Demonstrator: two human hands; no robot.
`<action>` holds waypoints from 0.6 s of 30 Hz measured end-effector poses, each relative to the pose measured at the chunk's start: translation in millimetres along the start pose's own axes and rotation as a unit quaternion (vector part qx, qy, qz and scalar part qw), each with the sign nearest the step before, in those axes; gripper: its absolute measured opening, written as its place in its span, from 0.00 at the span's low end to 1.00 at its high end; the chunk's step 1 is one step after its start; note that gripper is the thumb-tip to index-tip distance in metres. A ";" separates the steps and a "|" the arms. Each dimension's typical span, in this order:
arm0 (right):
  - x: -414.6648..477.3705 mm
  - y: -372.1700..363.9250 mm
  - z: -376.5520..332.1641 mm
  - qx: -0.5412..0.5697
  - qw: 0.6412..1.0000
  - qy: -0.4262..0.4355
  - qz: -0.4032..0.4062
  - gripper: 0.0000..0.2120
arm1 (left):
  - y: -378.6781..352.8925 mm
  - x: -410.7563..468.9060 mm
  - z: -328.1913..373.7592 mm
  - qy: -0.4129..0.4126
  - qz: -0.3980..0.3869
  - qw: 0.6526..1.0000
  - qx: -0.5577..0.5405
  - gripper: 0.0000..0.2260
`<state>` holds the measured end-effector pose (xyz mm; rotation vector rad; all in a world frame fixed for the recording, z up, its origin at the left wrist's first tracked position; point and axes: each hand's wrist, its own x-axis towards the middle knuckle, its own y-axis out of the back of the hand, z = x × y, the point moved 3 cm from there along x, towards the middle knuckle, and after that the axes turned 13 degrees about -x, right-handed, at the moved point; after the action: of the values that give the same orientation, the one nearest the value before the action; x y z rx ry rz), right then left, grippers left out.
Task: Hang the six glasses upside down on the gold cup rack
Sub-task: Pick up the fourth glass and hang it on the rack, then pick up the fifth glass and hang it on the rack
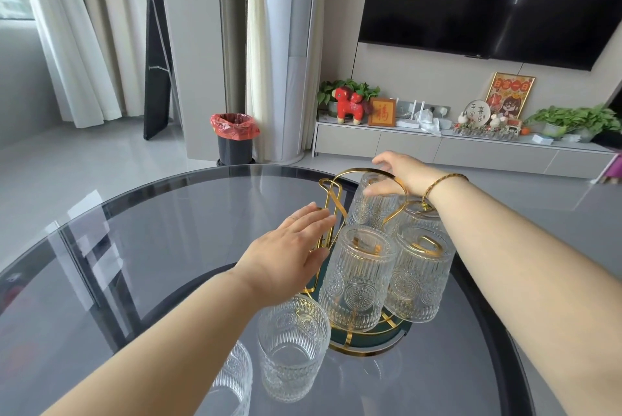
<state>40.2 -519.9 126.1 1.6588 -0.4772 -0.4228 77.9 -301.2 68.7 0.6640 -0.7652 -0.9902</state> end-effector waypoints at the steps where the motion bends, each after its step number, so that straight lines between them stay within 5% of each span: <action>1: -5.7 2.8 2.2 0.010 1.000 0.001 0.020 0.34 | 0.5 -0.6 1.1 0.006 -0.003 1.000 0.000 0.21; 9: -80.1 26.7 9.8 0.064 0.973 -0.053 0.215 0.19 | 22.4 -21.0 12.0 0.060 -0.015 0.998 -0.021 0.21; 14: -149.4 12.6 -26.3 0.187 0.936 -0.027 0.298 0.13 | 51.9 -78.6 1.8 0.085 0.101 0.990 -0.039 0.19; 18: -211.1 -37.2 -79.5 0.296 0.913 0.028 0.278 0.10 | 56.8 -139.7 -15.4 0.112 0.167 0.978 -0.048 0.18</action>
<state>-93.5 -336.1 101.1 1.9968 -1.0745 0.2228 70.1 -149.8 68.6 0.5315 -0.6015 -0.6277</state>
